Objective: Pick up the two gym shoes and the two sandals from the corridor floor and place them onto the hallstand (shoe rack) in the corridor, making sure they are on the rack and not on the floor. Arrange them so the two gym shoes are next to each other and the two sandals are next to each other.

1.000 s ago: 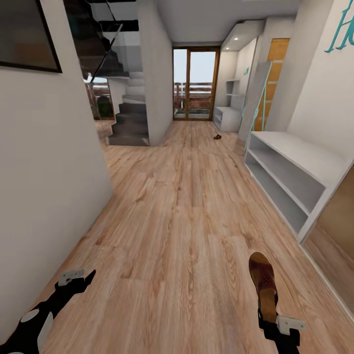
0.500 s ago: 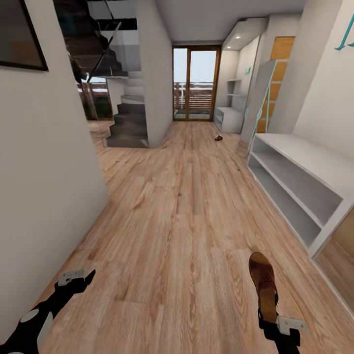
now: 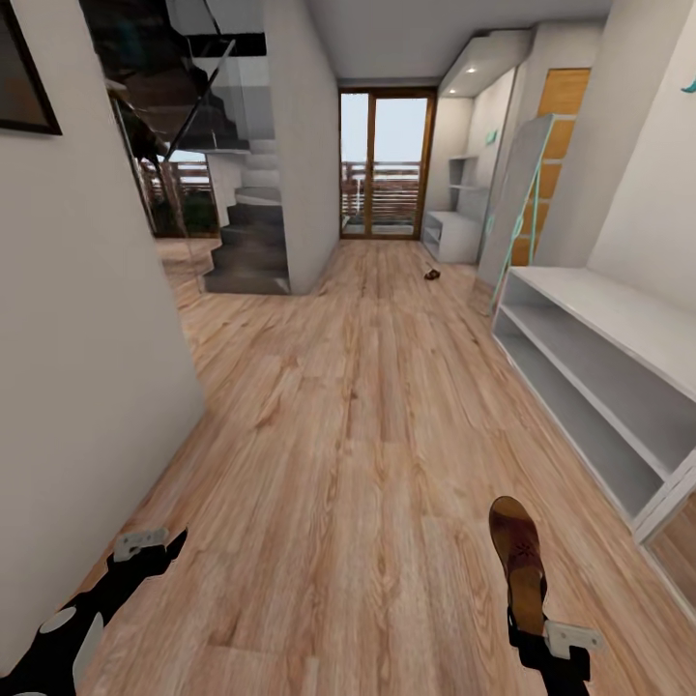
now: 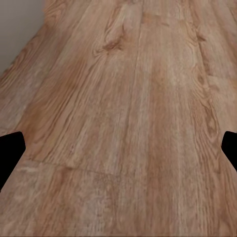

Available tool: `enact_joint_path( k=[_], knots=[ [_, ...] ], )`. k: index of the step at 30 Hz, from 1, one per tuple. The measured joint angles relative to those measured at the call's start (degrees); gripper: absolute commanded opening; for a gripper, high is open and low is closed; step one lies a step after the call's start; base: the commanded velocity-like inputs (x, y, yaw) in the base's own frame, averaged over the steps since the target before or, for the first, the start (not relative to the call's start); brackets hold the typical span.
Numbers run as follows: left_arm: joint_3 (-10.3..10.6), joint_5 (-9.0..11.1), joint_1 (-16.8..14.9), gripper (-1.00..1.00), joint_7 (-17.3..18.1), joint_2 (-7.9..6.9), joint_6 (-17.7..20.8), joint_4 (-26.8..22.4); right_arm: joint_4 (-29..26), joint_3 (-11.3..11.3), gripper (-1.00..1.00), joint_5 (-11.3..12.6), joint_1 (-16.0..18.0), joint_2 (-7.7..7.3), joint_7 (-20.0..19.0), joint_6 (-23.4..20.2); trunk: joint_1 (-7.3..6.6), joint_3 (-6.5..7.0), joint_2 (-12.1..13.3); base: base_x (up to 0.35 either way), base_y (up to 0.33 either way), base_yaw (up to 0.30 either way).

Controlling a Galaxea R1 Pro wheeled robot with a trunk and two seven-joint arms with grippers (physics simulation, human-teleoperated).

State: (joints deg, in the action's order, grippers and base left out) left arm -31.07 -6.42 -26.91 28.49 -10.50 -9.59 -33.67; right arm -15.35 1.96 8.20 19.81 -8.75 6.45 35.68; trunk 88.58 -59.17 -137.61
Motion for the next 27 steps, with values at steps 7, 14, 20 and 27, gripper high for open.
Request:
enact_joint_path(
  k=[7,14,20,27],
  knots=[
    [0.00,0.00,0.00,1.00,0.00,0.00,0.00,-0.19,0.02,0.00,-1.00,0.00,0.01,-0.01,0.00,0.00,0.00,0.00,0.00,0.338,0.000,0.000],
    [0.00,0.00,0.00,1.00,0.00,0.00,0.00,-0.21,0.00,0.00,-1.00,0.00,0.02,-0.02,0.00,0.00,0.00,0.00,0.00,0.338,0.000,0.000],
    [0.00,0.00,0.00,1.00,0.00,0.00,0.00,-0.27,0.03,0.01,-1.00,-0.01,-0.02,0.01,0.00,0.00,0.00,0.00,0.00,0.338,0.000,0.000],
    [0.00,0.00,0.00,1.00,0.00,0.00,0.00,-0.29,0.02,0.00,-1.00,0.00,-0.04,0.00,0.00,0.00,0.00,0.00,0.00,0.338,0.000,0.000]
  ],
)
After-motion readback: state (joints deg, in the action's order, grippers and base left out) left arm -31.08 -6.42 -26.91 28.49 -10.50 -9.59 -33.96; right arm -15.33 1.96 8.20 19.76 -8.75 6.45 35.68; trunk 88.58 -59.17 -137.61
